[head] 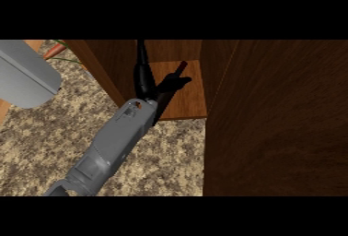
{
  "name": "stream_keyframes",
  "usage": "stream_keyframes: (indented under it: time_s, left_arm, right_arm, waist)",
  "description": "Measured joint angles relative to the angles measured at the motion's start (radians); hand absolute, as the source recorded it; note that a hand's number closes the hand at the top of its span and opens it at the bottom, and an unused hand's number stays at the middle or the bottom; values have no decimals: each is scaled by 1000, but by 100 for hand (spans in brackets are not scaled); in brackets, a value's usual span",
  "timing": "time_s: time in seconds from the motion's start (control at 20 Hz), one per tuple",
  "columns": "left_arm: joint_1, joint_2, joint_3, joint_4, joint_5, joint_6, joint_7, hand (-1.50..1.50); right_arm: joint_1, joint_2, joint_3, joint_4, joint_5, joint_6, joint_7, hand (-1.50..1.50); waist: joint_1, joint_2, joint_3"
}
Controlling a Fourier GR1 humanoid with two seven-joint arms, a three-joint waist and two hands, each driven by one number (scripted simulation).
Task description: Pick up the wine, place it into the cabinet and close the cabinet
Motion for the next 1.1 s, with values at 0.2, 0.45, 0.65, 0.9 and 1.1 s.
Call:
stream_keyframes:
  time_s: [0.2, 0.45, 0.65, 0.9, 1.1]
  left_arm:
    - [44, -1, 2, -64, 55, -41, -60, -150]
    - [107, -1, -59, -177, 87, -65, -61, -150]
    - [159, 0, -99, -265, 76, -91, -45, -150]
    - [256, 6, -147, -432, 61, -119, -15, -150]
    - [368, 36, -197, -606, 46, -120, 26, -150]
  right_arm:
    - [15, 3, 17, -4, 5, -13, -3, -150]
    - [5, 9, 34, -6, 12, -43, 4, -150]
    - [12, 4, 47, -13, 20, -62, 7, -150]
    - [4, -2, 50, -16, 29, -86, 6, -150]
    - [-11, -9, 48, -15, 38, -112, 20, -150]
  waist:
    - [15, -4, 0]
    - [37, -10, 1]
    - [49, -14, 1]
    - [61, -17, 2]
    - [69, -18, 2]
